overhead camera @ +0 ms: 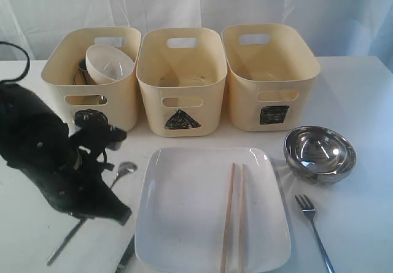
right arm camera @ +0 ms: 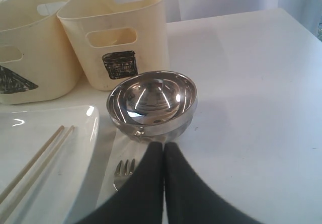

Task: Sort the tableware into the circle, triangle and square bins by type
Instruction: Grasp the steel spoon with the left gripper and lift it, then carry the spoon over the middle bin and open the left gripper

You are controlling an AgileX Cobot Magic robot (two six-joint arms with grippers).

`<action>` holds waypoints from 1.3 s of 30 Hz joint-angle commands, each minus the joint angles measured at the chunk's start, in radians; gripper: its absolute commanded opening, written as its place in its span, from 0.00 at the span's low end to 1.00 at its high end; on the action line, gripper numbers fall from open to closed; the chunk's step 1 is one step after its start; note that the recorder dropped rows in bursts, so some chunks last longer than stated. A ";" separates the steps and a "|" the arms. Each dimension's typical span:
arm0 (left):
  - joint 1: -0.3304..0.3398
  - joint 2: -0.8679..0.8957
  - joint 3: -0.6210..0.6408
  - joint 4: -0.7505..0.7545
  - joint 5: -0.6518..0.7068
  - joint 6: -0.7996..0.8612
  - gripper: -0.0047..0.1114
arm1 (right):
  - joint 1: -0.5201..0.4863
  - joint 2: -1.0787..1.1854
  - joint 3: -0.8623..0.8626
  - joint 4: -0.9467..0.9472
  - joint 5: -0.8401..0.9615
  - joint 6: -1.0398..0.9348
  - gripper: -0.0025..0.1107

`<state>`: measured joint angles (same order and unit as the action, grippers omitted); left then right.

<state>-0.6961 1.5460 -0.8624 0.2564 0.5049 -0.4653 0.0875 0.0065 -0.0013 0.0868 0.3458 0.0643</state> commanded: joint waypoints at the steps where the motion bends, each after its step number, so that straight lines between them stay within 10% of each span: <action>1: -0.005 -0.029 -0.114 0.160 0.093 -0.096 0.04 | -0.008 -0.007 0.001 -0.006 -0.004 0.000 0.02; 13: 0.010 0.001 -0.452 0.437 0.022 -0.198 0.04 | -0.008 -0.007 0.001 -0.006 -0.004 0.000 0.02; 28: 0.251 0.282 -0.584 0.395 -0.843 -0.253 0.04 | -0.008 -0.007 0.001 -0.006 -0.004 0.000 0.02; 39: 0.280 0.455 -0.677 0.292 -0.983 -0.163 0.04 | -0.008 -0.007 0.001 -0.006 -0.004 0.000 0.02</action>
<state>-0.4168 2.0103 -1.5324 0.5456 -0.4557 -0.6338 0.0875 0.0065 -0.0013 0.0868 0.3458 0.0643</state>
